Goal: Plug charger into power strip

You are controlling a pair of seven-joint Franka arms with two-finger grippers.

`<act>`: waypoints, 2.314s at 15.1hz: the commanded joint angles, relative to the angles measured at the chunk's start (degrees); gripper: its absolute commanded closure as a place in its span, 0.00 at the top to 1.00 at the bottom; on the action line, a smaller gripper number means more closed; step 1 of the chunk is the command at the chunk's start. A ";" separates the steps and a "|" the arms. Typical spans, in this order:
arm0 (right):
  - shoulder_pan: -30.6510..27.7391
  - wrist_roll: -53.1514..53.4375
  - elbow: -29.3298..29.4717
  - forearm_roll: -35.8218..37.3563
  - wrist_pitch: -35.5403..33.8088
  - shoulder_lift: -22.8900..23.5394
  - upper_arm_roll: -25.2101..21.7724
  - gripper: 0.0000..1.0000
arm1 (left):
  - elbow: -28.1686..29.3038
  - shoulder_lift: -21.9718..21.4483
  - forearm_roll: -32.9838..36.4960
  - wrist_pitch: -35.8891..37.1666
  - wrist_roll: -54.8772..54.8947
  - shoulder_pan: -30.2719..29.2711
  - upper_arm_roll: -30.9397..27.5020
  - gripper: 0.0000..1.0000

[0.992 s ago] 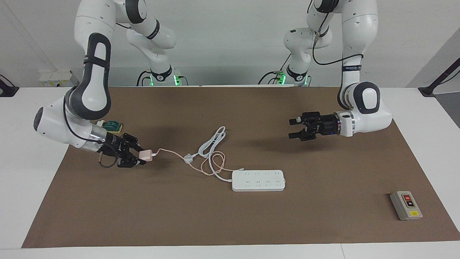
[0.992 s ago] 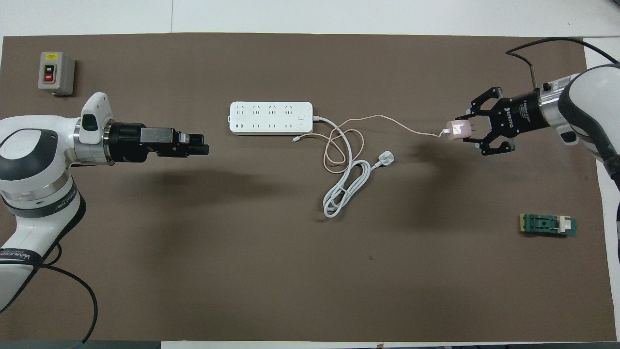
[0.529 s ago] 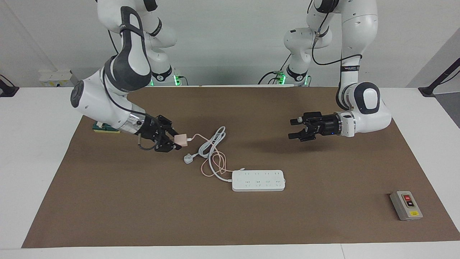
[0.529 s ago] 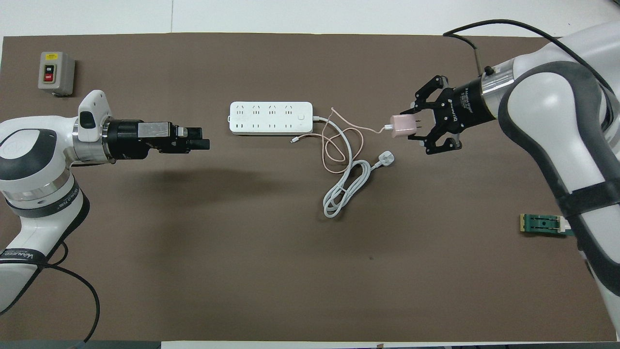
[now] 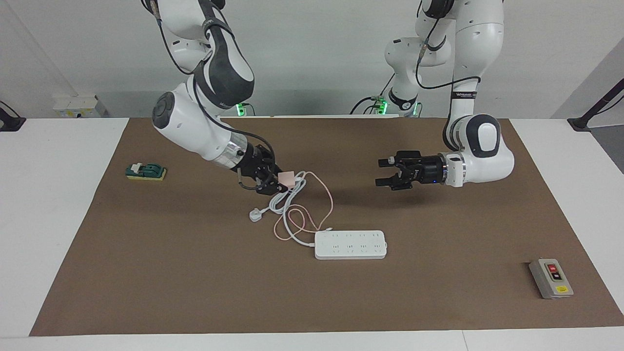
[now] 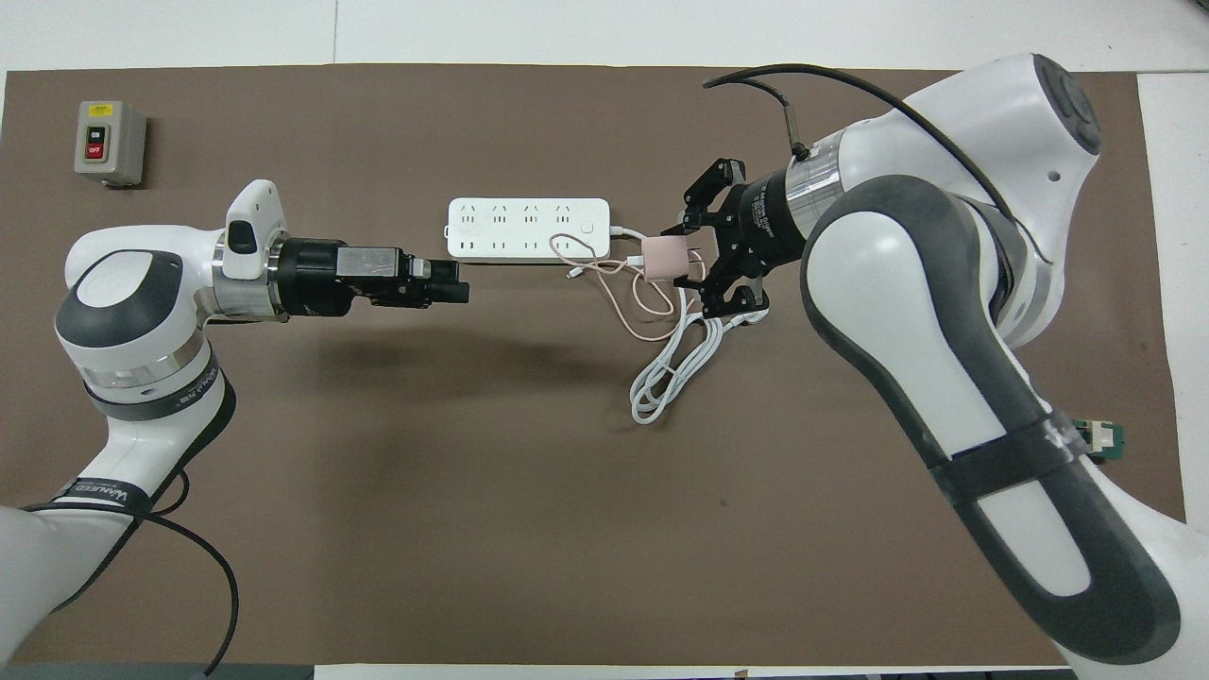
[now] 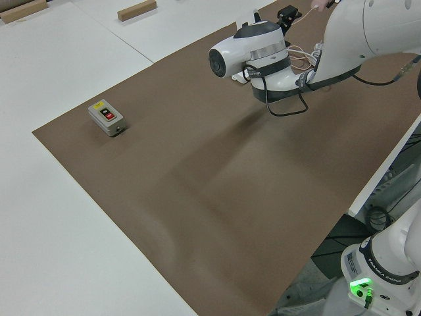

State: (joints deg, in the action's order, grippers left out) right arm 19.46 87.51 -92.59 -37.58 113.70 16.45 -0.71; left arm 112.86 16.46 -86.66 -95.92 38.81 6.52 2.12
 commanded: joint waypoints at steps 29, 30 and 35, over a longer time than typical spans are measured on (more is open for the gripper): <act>6.91 11.02 -0.05 1.45 5.31 0.25 -0.17 0.00 | 0.43 0.06 -10.11 -5.42 -6.91 9.74 -0.72 0.30; 6.91 11.11 -0.05 1.45 5.31 0.25 -0.17 0.00 | 0.35 0.06 -10.11 -5.42 -7.00 9.65 -0.72 0.14; 6.82 12.07 -0.05 1.45 5.22 0.16 -0.17 0.00 | 0.26 0.06 -10.11 -5.86 -7.09 9.56 -0.72 0.00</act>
State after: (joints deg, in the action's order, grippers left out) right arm 25.93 97.64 -92.68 -37.04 118.22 16.69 -0.75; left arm 113.03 16.71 -95.43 -100.49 32.79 15.69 1.93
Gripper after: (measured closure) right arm 0.493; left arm 0.683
